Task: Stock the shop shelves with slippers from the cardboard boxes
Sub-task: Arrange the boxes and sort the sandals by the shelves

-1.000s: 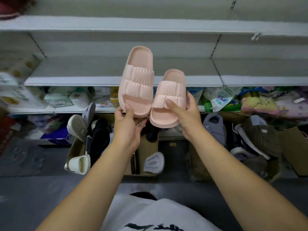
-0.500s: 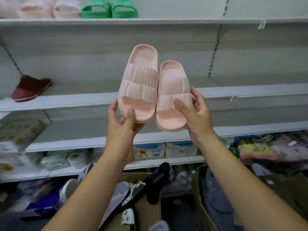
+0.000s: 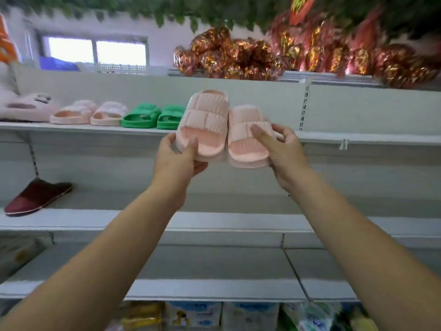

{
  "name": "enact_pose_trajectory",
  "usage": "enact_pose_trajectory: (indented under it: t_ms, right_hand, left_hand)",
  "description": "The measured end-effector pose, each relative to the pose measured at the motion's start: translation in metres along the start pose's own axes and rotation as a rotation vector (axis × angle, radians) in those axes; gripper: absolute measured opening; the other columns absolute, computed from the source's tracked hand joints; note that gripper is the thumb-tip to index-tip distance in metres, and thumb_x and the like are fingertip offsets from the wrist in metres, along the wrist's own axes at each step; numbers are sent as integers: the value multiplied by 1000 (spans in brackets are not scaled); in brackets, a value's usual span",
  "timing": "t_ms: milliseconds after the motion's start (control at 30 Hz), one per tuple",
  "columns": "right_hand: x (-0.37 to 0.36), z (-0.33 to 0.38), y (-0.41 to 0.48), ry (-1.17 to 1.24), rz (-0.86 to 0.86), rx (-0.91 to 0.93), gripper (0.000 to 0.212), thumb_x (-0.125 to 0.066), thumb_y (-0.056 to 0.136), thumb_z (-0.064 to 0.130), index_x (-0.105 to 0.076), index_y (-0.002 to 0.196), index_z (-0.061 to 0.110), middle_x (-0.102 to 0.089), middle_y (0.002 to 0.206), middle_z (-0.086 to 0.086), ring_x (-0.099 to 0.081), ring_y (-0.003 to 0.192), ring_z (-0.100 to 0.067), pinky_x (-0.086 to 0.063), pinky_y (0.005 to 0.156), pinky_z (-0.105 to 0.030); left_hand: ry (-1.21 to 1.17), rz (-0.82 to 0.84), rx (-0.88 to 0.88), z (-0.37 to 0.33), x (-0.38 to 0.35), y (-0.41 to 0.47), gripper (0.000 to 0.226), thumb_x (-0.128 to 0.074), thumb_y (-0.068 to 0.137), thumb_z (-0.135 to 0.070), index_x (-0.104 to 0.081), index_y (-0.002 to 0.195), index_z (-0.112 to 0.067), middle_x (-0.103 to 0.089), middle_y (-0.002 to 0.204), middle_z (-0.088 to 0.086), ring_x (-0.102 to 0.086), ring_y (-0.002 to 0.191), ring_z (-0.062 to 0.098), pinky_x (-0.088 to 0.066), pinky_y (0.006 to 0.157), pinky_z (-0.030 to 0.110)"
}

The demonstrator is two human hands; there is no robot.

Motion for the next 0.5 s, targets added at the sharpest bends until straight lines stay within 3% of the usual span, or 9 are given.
enact_pose_trajectory:
  t_ms: [67, 167, 267, 333, 400, 433, 500]
  right_hand:
    - [3, 5, 24, -18, 48, -39, 78, -89, 75, 35, -49, 138, 13, -64, 131, -5, -69, 109, -18, -61, 84, -35]
    - [7, 10, 46, -93, 135, -80, 77, -90, 74, 35, -50, 135, 11, -62, 130, -7, -68, 106, -17, -60, 79, -31]
    - [13, 13, 57, -185, 231, -114, 56, -86, 79, 32, -56, 121, 10, -64, 126, -9, -67, 103, -15, -60, 87, -33]
    - [20, 14, 62, -251, 306, -128, 75, -93, 67, 41, -56, 125, 12, -66, 127, -7, -68, 110, -17, -58, 96, -38]
    - [27, 15, 65, -339, 384, -143, 90, -99, 52, 48, -57, 125, 17, -69, 125, -3, -69, 113, -17, -55, 100, -38]
    - [29, 16, 66, -380, 423, -144, 83, -100, 52, 44, -60, 121, 20, -71, 121, -1, -69, 112, -16, -54, 101, -36]
    - [31, 19, 66, -443, 473, -114, 57, -95, 64, 31, -62, 110, 25, -73, 113, 4, -69, 109, -12, -53, 99, -30]
  left_hand:
    - [27, -5, 38, -6, -15, 16, 56, -63, 101, -27, -38, 149, -13, -61, 131, 14, -74, 96, 27, -62, 82, 38]
    - [61, 14, 115, -12, -33, 34, 43, -59, 103, -25, -44, 137, -2, -66, 122, 18, -76, 78, 25, -62, 73, 35]
    - [166, 68, 168, -15, -42, 45, 45, -69, 97, -19, -49, 131, 3, -71, 113, 19, -77, 81, 25, -62, 70, 31]
    - [301, 122, 151, -16, -44, 50, 46, -78, 89, -17, -57, 124, 4, -73, 109, 17, -76, 92, 24, -61, 81, 34]
    - [450, 134, 97, -17, -46, 51, 34, -82, 85, -20, -63, 108, -4, -73, 109, 18, -73, 102, 28, -58, 94, 41]
    - [521, 116, 68, -18, -47, 52, 33, -83, 84, -24, -62, 103, -7, -72, 108, 17, -72, 103, 29, -58, 94, 42]
    - [639, 79, 13, -16, -49, 56, 43, -84, 81, -35, -62, 106, -7, -70, 105, 13, -68, 91, 24, -56, 77, 34]
Point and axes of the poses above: each hand's wrist, its own y-axis towards the middle knuckle, its own x-axis out of the back of the hand, z = x × y, the point moved 2 cm from there along y, towards the middle knuckle
